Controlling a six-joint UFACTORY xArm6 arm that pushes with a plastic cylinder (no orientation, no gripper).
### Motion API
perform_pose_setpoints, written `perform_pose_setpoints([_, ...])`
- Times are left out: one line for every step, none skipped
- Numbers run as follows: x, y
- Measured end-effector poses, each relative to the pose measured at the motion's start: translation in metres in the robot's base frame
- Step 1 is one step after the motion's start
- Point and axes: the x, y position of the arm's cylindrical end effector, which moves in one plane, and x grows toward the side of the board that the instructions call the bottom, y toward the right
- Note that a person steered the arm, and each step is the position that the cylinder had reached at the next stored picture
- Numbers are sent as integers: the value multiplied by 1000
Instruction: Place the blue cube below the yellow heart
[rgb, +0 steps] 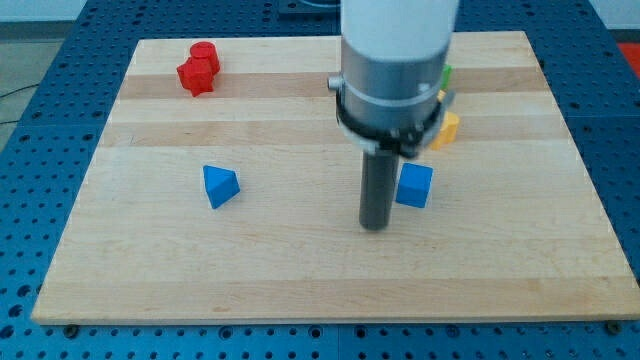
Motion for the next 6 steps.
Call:
perform_pose_setpoints([-13, 37])
perform_pose_setpoints([-62, 45])
perform_pose_setpoints([-43, 22])
perform_pose_setpoints([-64, -27])
perform_pose_setpoints([-80, -1])
perform_pose_setpoints([-81, 43])
